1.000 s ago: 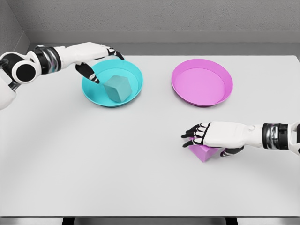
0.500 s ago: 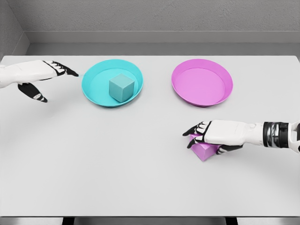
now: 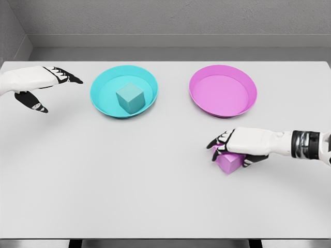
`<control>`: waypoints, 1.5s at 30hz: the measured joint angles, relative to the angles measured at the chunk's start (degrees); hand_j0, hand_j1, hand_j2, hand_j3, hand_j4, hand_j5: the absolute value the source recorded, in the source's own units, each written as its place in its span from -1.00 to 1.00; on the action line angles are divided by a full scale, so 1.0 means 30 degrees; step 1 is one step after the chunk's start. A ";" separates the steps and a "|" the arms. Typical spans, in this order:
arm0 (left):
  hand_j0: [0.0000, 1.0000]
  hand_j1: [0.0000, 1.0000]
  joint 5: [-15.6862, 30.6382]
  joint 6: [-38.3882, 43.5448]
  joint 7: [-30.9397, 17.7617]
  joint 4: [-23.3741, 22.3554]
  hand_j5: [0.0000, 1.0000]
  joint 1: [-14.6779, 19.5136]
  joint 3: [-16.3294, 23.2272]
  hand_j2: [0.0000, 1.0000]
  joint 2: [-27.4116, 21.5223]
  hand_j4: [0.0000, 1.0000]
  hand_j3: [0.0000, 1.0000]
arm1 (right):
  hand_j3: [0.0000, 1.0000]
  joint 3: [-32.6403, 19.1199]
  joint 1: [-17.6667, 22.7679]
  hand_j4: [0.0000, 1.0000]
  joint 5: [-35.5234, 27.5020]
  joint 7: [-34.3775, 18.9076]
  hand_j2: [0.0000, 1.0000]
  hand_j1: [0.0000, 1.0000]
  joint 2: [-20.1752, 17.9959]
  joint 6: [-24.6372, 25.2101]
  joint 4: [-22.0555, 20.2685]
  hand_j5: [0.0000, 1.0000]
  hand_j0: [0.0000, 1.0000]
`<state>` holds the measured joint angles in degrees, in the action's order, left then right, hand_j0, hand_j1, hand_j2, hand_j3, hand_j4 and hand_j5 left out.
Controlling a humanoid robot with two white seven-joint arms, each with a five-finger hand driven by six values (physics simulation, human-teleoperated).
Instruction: Place the blocks in the corresponding plates according to their colors
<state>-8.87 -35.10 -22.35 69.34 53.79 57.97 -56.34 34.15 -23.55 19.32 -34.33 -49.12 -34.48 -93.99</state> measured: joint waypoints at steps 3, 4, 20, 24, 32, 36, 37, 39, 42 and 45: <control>1.00 1.00 0.0001 -0.0001 0.0000 0.0000 1.00 0.0000 0.0008 1.00 0.0047 1.00 1.00 | 0.30 -0.0398 -0.0059 0.30 0.0403 -0.0137 0.30 0.30 0.0011 -0.0132 0.0157 0.30 0.30; 1.00 1.00 0.0001 -0.0001 0.0000 0.0000 1.00 0.0000 0.0010 1.00 0.0063 1.00 1.00 | 0.30 -0.0582 -0.0059 0.30 0.0484 -0.0164 0.30 0.30 0.0013 -0.0159 0.0189 0.30 0.30; 1.00 1.00 0.0001 -0.0001 0.0000 -0.0052 1.00 -0.0030 0.0014 1.00 0.0143 1.00 1.00 | 0.28 -0.2013 -0.1552 0.28 0.0272 -0.0230 0.28 0.28 0.0552 -0.0224 0.1668 0.28 0.28; 1.00 1.00 0.0001 -0.0001 0.0000 -0.0057 1.00 -0.0030 0.0013 1.00 0.0156 1.00 1.00 | 0.28 -0.2091 -0.2197 0.28 0.0141 -0.0230 0.28 0.28 0.0621 -0.0226 0.2139 0.28 0.28; 1.00 1.00 0.0001 -0.0001 -0.0001 -0.0079 1.00 -0.0029 0.0013 1.00 0.0160 1.00 1.00 | 0.28 -0.2116 -0.2461 0.28 0.0098 -0.0232 0.28 0.28 0.0865 -0.0231 0.2680 0.28 0.28; 1.00 1.00 0.0001 -0.0001 -0.0006 -0.0085 1.00 -0.0030 0.0013 1.00 0.0160 1.00 1.00 | 0.28 -0.2116 -0.2929 0.28 0.0101 -0.0231 0.28 0.28 0.0886 -0.0235 0.2734 0.28 0.28; 1.00 1.00 0.0002 0.0000 -0.0008 -0.0086 1.00 -0.0030 0.0013 1.00 0.0160 1.00 1.00 | 0.28 -0.2116 -0.3076 0.28 0.0105 -0.0227 0.28 0.28 0.0889 -0.0241 0.2776 0.28 0.28; 1.00 1.00 0.0002 0.0000 -0.0012 -0.0087 1.00 -0.0030 0.0013 1.00 0.0160 1.00 1.00 | 0.28 -0.2121 -0.3603 0.28 0.0097 -0.0226 0.28 0.28 0.0946 -0.0238 0.2851 0.28 0.28; 1.00 1.00 0.0001 0.0000 -0.0011 -0.0087 1.00 -0.0028 0.0015 1.00 0.0160 1.00 1.00 | 0.28 -0.2092 -0.5389 0.28 0.0056 -0.0238 0.28 0.28 0.1525 -0.0229 0.3603 0.28 0.28; 1.00 1.00 0.0003 0.0000 -0.0008 -0.0088 1.00 -0.0058 0.0018 1.00 0.0162 1.00 1.00 | 0.30 -0.1988 -0.7997 0.30 0.0083 -0.0226 0.30 0.30 0.3258 -0.0223 0.6046 0.30 0.30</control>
<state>-8.86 -35.10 -22.37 69.08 53.62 58.02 -55.85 28.18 -47.54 19.57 -35.00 -39.35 -35.14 -75.85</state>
